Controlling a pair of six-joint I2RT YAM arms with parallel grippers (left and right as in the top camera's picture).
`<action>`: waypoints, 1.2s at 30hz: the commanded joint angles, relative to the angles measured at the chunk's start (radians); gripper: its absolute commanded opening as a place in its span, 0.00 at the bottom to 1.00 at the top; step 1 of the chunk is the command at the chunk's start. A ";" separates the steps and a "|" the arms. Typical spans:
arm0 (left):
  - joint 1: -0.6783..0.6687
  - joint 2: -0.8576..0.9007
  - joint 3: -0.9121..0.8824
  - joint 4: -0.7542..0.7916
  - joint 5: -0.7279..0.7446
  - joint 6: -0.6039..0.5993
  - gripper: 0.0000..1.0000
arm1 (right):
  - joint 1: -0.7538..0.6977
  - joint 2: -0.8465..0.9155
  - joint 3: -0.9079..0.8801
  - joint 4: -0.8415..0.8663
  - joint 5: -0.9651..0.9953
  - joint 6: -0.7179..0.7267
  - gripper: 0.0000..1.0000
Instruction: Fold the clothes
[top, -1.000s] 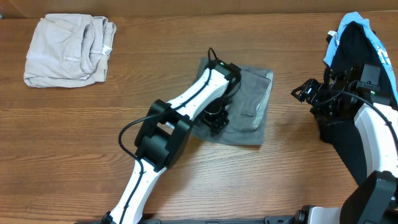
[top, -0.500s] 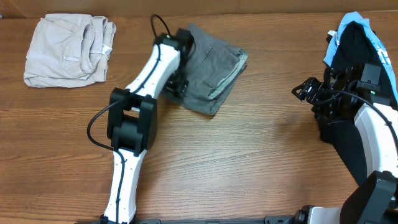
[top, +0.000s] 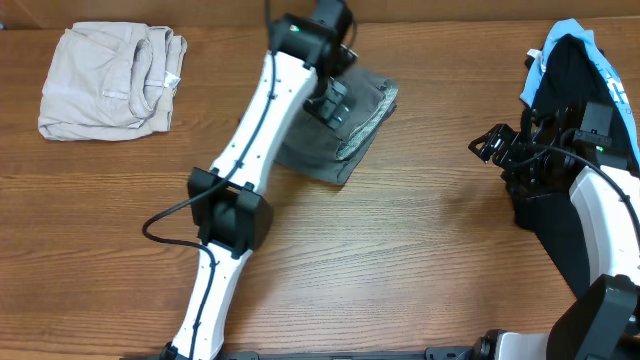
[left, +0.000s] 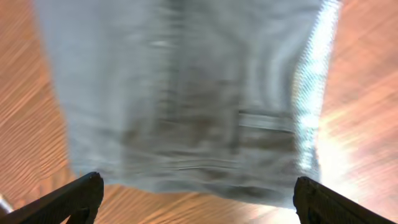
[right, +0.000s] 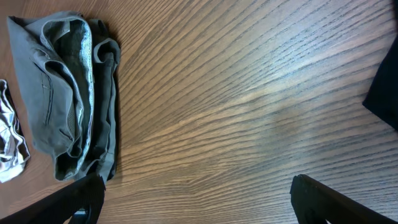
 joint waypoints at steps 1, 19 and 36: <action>-0.030 0.023 0.007 -0.006 0.002 0.066 1.00 | 0.000 -0.002 0.003 0.005 0.004 -0.007 0.99; -0.074 0.207 0.004 -0.072 0.061 0.230 1.00 | 0.000 -0.002 0.003 0.000 0.007 -0.026 1.00; -0.085 0.211 -0.025 -0.185 0.235 0.377 1.00 | 0.000 -0.002 0.003 0.003 0.007 -0.026 1.00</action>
